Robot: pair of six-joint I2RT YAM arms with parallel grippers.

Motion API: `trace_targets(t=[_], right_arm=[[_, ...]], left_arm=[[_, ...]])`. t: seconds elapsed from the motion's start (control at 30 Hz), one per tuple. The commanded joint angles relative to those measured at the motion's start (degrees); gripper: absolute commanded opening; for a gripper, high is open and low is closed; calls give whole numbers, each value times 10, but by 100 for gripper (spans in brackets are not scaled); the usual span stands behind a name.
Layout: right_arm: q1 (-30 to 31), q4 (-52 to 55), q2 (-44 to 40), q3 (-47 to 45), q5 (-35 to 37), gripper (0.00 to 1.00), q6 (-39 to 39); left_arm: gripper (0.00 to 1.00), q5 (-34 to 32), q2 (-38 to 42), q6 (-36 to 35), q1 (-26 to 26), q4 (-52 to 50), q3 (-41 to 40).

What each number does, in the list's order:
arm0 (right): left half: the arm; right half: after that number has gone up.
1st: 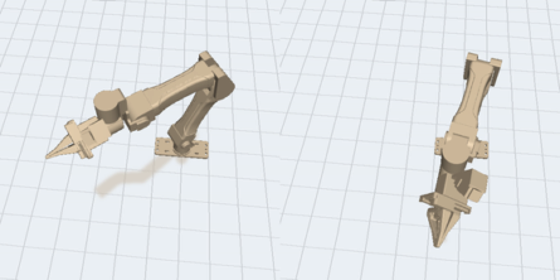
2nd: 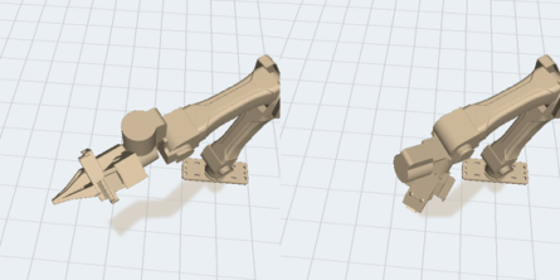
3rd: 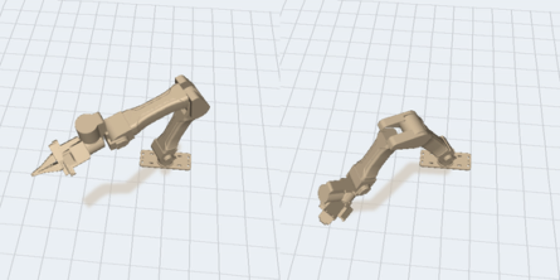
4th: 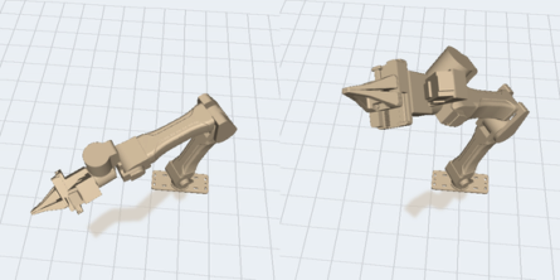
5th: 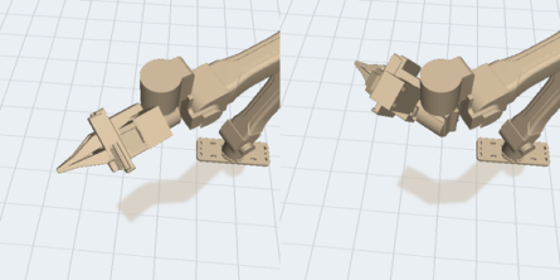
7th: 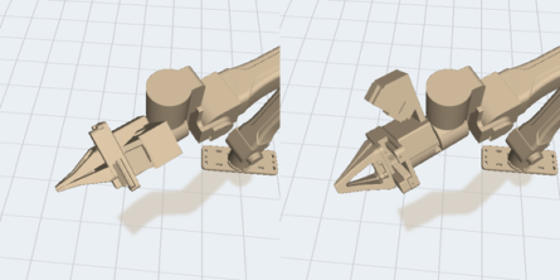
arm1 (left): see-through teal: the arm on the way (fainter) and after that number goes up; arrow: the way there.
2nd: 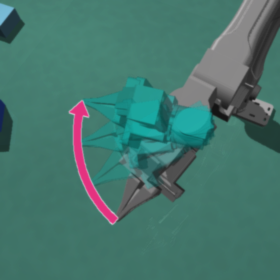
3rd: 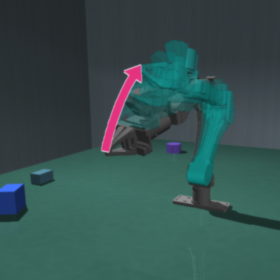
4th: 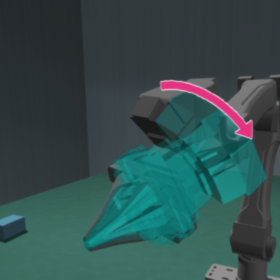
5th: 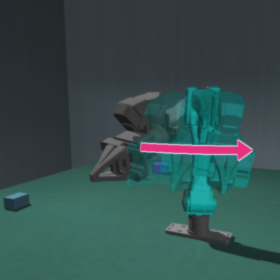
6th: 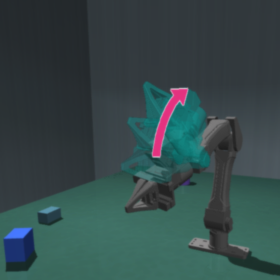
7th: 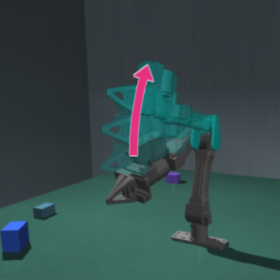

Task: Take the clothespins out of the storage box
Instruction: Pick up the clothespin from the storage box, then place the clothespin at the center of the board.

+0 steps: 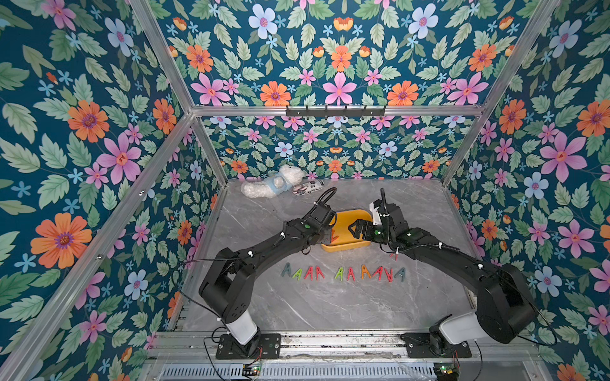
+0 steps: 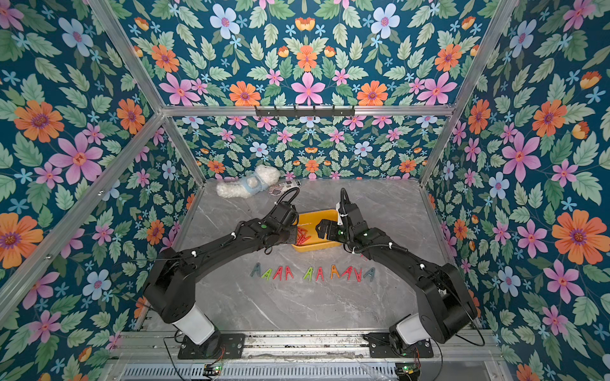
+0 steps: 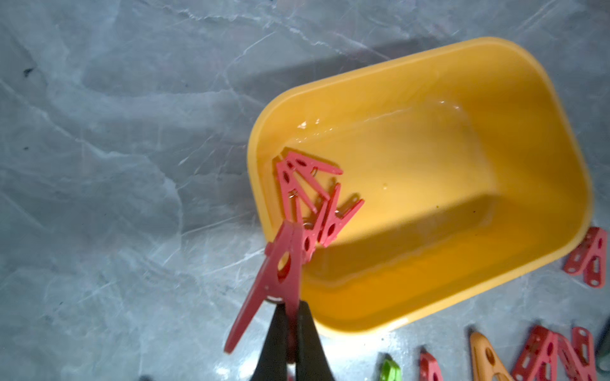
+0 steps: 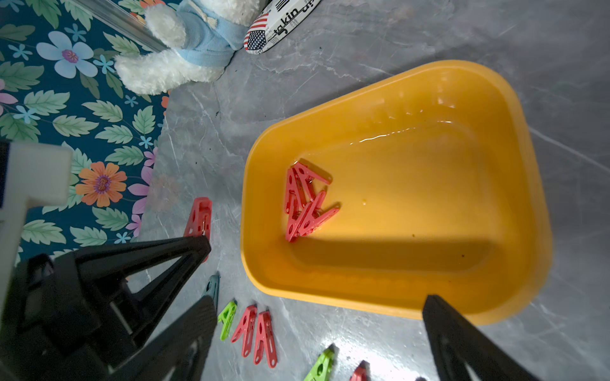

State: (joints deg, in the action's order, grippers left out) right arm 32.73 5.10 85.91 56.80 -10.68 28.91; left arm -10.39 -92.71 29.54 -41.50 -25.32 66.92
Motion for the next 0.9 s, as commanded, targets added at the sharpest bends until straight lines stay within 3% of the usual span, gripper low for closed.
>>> trace_targets(t=[0.0, 0.33, 0.87], right_arm=[[8, -18, 16, 17, -10, 99, 3], [31, -13, 50, 48, -10, 99, 4], [40, 6, 62, 54, -2, 99, 2]], left_arm=[[0, -20, 21, 24, 10, -5, -30], [0, 20, 40, 28, 78, 25, -132], [4, 42, -40, 11, 124, 38, -149]])
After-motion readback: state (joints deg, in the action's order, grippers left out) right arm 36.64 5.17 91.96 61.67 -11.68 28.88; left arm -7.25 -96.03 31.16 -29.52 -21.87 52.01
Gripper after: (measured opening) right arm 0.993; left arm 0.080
